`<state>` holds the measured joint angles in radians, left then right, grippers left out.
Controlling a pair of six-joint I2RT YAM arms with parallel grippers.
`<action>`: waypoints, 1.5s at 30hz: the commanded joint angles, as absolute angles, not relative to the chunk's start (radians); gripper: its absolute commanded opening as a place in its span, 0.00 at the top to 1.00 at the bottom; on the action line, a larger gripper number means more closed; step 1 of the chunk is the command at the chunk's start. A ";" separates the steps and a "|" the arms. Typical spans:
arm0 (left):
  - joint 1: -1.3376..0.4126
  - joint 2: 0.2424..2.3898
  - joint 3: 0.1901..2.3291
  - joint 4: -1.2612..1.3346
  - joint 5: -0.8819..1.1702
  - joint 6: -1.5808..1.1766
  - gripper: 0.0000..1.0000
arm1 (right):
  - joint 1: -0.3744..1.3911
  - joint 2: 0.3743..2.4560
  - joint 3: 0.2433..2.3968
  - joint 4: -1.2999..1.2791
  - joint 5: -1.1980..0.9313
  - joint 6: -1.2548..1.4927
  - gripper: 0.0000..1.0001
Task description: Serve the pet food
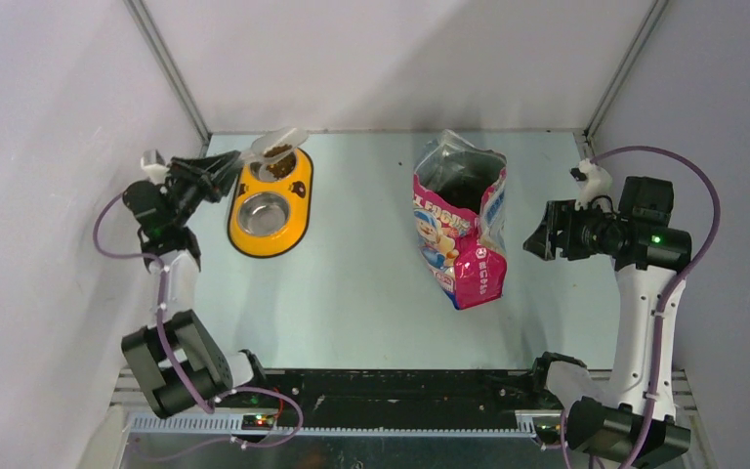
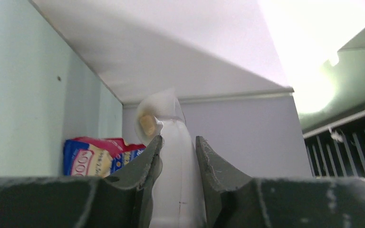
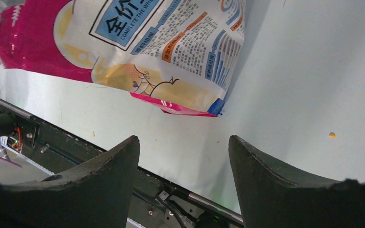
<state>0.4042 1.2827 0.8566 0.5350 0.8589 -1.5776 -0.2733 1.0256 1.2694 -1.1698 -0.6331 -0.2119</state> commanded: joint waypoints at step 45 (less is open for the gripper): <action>0.590 1.293 0.833 -0.060 0.411 -0.642 1.00 | -0.276 0.903 1.253 -1.151 -0.710 -0.201 0.21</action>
<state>0.6285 1.2922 0.7616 0.0055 0.4549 -0.7784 -0.2733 0.9131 1.2514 -1.1725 -0.7109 -0.1928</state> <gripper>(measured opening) 0.307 0.786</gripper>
